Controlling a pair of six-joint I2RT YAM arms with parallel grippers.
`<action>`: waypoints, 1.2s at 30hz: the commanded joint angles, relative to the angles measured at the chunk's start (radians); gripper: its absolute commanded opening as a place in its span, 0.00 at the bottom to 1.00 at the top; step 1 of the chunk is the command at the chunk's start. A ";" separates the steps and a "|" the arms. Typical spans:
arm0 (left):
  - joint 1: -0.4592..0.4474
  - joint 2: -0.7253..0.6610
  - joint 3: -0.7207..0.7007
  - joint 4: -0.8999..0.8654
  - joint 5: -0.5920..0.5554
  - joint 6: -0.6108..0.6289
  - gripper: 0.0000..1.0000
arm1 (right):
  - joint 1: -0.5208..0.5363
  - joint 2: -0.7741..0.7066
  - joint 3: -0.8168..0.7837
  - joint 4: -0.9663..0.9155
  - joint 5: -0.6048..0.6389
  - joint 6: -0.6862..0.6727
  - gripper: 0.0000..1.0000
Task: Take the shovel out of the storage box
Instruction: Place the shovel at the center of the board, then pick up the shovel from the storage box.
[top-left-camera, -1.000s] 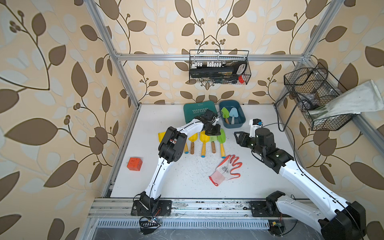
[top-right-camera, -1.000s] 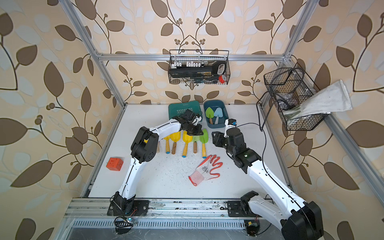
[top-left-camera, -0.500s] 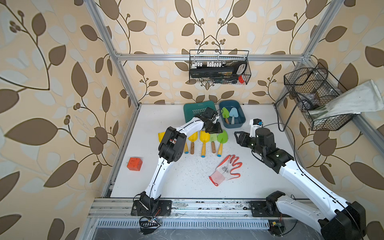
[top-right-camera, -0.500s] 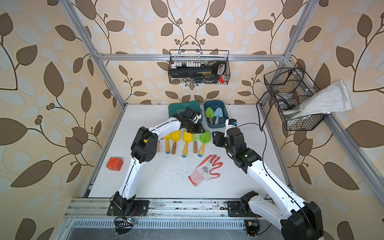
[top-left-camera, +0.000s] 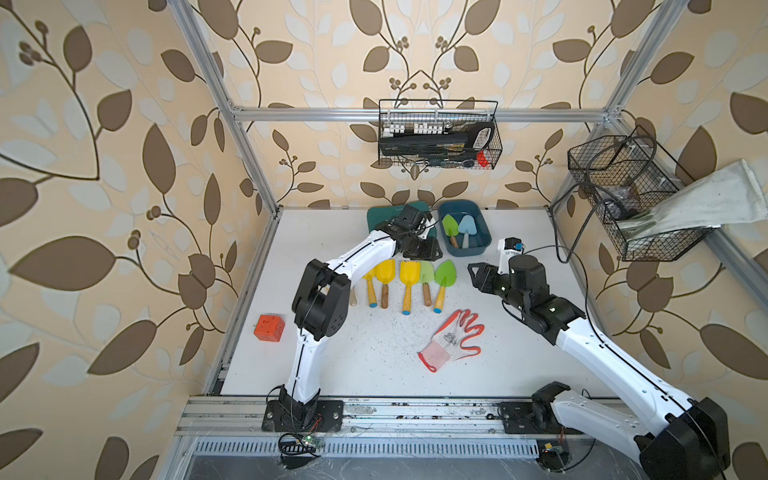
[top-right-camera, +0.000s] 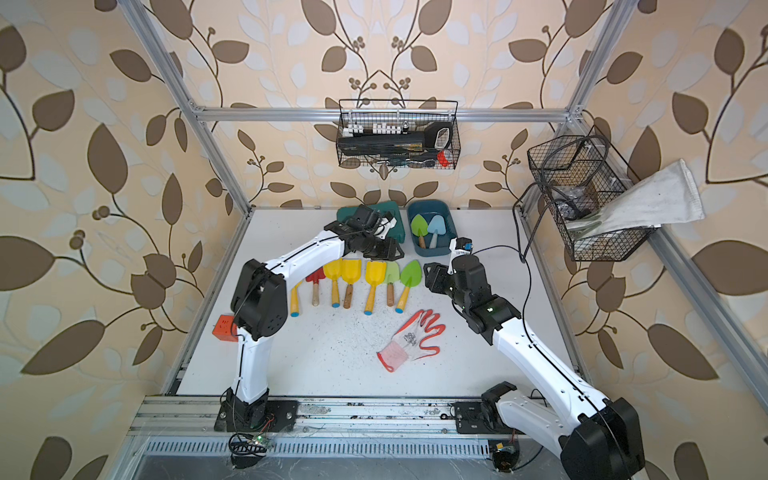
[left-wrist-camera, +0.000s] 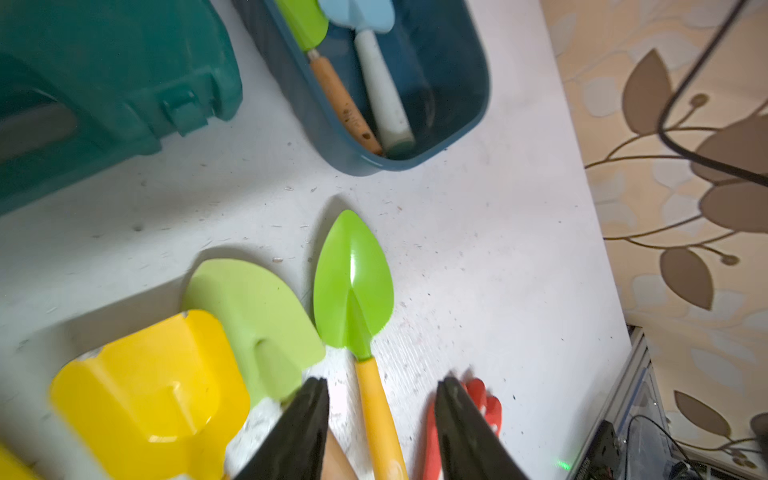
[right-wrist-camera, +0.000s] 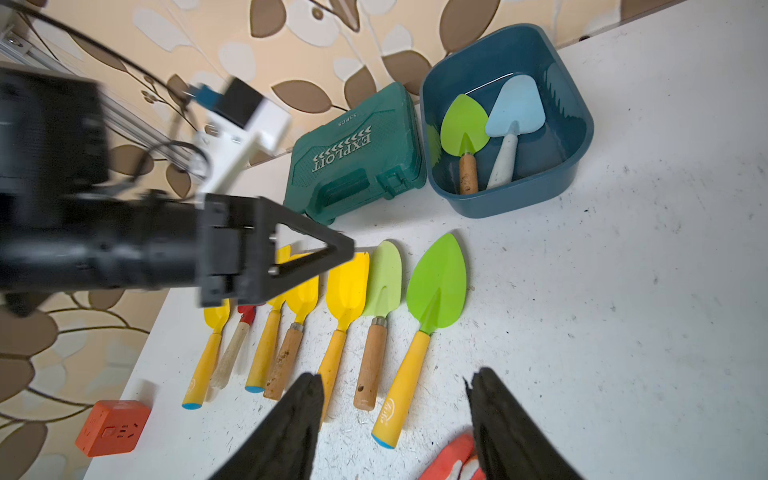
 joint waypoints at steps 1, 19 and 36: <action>-0.001 -0.188 -0.133 0.054 -0.039 0.053 0.48 | -0.005 0.041 0.039 -0.020 0.001 -0.034 0.67; -0.022 -0.680 -0.806 0.440 -0.172 0.112 0.53 | -0.139 0.626 0.688 -0.274 -0.077 -0.166 0.58; -0.022 -0.752 -0.857 0.421 -0.328 0.141 0.65 | -0.255 1.245 1.308 -0.530 -0.232 -0.303 0.55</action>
